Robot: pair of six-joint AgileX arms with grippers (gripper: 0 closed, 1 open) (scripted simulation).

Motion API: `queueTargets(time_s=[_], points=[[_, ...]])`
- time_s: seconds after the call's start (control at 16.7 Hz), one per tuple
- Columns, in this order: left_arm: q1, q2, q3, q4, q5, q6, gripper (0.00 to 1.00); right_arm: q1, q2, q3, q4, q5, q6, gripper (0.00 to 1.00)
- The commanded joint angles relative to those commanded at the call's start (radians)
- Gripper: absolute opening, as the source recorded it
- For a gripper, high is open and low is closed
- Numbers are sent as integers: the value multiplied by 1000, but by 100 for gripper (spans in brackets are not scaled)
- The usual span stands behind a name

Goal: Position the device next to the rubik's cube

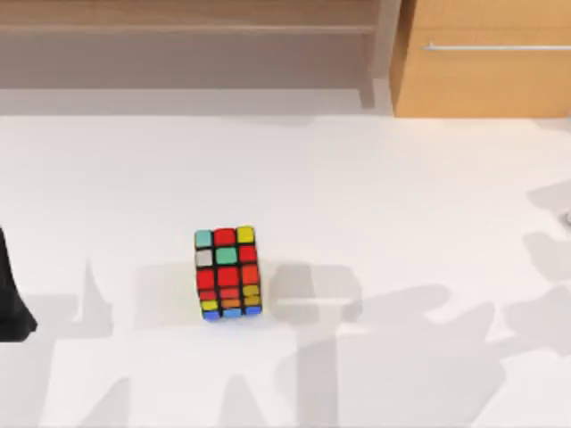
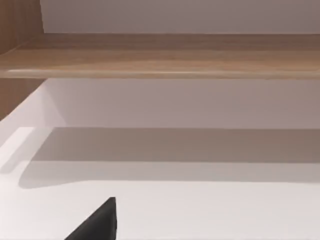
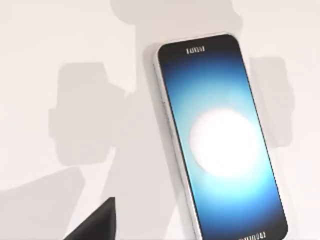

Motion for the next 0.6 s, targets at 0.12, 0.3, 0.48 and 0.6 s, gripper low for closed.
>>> queueTargets(time_s=[0.12, 0.3, 0.48, 0.6], points=[[0, 0, 0, 0, 0, 0, 100, -15, 188, 127, -92, -2, -58, 100], [0, 0, 0, 0, 0, 0, 100, -35, 433, 298, -209, -2, -136, 100], [0, 0, 0, 0, 0, 0, 100, -50, 631, 438, -297, 1, -198, 100], [0, 0, 0, 0, 0, 0, 100, -57, 717, 505, -336, 3, -227, 100]])
